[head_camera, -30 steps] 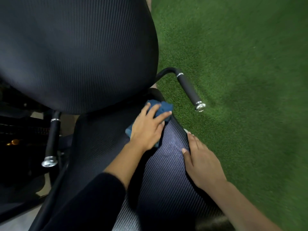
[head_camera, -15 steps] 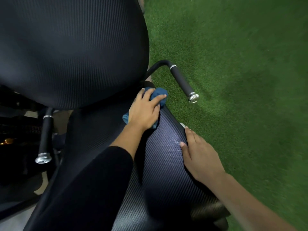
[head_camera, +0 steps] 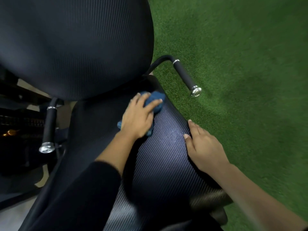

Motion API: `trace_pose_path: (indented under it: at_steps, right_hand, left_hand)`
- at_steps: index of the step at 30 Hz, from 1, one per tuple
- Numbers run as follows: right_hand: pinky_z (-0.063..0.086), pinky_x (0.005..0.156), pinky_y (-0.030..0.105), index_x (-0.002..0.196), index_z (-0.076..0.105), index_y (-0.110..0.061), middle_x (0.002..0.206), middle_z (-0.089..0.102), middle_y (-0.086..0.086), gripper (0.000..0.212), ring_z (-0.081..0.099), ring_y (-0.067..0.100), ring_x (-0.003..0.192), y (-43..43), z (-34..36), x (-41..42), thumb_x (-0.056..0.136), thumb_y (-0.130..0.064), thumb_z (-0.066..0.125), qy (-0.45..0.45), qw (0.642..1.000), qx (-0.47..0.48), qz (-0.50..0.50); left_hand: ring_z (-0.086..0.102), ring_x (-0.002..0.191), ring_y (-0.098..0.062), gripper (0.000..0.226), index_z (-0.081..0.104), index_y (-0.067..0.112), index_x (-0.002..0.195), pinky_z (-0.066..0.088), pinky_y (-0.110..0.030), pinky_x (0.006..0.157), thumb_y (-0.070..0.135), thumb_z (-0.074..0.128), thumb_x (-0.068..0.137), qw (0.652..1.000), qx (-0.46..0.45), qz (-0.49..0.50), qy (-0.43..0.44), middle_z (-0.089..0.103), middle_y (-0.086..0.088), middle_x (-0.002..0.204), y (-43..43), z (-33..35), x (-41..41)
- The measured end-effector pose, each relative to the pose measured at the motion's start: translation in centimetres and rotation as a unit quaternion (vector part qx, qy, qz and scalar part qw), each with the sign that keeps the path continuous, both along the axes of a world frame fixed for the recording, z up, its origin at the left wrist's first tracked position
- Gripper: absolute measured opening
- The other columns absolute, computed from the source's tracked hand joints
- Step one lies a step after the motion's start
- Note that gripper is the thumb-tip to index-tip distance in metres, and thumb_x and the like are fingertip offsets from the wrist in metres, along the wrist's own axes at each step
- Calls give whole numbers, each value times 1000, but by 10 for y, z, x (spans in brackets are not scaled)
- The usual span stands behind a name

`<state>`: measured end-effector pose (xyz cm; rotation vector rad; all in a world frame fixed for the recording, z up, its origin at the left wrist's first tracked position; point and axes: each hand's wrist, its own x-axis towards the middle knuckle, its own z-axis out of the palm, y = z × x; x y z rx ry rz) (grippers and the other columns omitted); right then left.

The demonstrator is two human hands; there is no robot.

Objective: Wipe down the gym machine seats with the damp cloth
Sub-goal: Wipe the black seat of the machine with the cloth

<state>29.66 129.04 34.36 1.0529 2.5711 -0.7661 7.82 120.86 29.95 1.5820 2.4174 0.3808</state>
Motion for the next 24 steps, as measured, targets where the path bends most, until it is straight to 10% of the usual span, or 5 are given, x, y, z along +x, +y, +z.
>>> trace_pose_path:
  at_steps: [24]
  right_hand:
    - [-4,119,35,151,6,-9,160,4,6,58,-3,18,147,-50,-14,-121,102,-33,24,40,990,55,127]
  left_hand:
    - [36,130,-40,47,53,28,133,46,-47,96,29,33,90,990,-23,136,18,45,-13,140,-123,16,-22]
